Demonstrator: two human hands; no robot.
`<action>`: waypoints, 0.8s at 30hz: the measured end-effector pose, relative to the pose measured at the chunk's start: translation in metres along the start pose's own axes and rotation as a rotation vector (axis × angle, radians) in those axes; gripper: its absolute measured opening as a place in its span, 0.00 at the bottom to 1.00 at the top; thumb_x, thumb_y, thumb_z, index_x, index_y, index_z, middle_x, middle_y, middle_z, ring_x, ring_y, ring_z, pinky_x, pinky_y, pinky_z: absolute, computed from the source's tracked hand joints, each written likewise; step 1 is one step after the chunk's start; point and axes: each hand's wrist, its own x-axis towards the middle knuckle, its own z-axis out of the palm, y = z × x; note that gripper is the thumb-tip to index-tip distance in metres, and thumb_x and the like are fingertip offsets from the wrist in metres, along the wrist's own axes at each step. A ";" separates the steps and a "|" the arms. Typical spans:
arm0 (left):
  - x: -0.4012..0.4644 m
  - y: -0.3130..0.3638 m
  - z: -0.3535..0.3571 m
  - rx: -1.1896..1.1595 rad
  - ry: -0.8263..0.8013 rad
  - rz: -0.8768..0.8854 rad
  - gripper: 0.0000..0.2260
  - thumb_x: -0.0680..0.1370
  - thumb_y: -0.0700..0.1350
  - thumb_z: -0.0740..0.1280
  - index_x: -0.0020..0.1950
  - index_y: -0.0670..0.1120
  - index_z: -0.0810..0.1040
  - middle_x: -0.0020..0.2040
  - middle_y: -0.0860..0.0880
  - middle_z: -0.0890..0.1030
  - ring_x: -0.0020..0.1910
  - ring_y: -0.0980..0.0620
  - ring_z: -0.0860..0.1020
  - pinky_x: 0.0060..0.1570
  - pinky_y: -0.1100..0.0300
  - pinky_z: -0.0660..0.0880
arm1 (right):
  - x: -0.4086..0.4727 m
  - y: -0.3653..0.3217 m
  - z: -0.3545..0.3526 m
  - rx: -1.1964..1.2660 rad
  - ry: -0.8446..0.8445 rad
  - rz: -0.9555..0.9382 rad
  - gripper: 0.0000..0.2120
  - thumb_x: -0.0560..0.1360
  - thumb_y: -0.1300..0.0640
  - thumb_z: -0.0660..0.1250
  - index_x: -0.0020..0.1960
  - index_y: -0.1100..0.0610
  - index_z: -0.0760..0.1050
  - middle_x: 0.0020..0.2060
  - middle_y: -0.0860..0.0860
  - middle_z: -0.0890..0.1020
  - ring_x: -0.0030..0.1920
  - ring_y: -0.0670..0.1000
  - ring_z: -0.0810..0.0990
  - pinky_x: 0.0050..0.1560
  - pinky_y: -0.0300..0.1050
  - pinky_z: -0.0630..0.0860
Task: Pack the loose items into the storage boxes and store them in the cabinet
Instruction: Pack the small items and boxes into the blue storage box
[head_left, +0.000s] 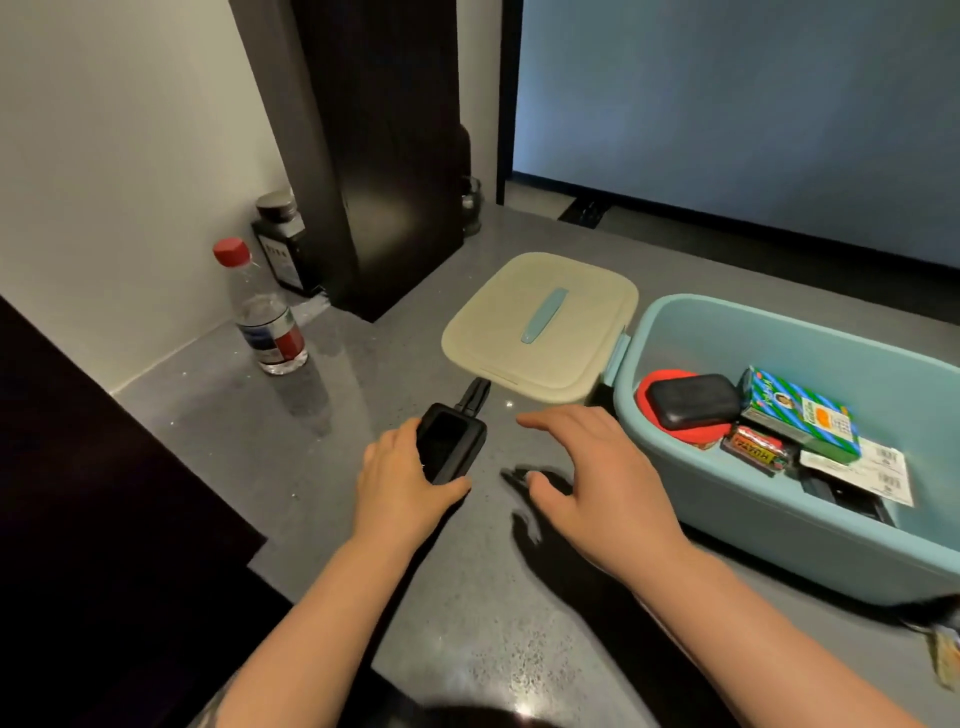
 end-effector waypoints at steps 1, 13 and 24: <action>0.001 0.000 0.000 -0.024 0.021 -0.007 0.36 0.61 0.55 0.76 0.67 0.52 0.68 0.58 0.50 0.75 0.57 0.50 0.69 0.49 0.60 0.67 | -0.002 -0.001 -0.004 0.017 0.014 0.009 0.22 0.70 0.56 0.68 0.64 0.49 0.73 0.58 0.43 0.76 0.61 0.45 0.70 0.57 0.41 0.69; -0.018 0.139 -0.057 -0.373 0.067 0.412 0.37 0.54 0.65 0.77 0.63 0.60 0.74 0.53 0.66 0.76 0.50 0.66 0.75 0.45 0.72 0.69 | -0.045 0.080 -0.115 0.060 0.473 0.280 0.19 0.68 0.63 0.70 0.58 0.51 0.77 0.50 0.43 0.79 0.55 0.47 0.77 0.56 0.43 0.72; 0.032 0.263 0.060 0.192 -0.635 1.015 0.34 0.58 0.49 0.77 0.64 0.53 0.74 0.53 0.55 0.76 0.51 0.57 0.73 0.50 0.68 0.68 | -0.104 0.147 -0.177 -0.066 0.645 0.552 0.19 0.69 0.59 0.70 0.59 0.47 0.75 0.51 0.42 0.78 0.53 0.42 0.75 0.51 0.37 0.71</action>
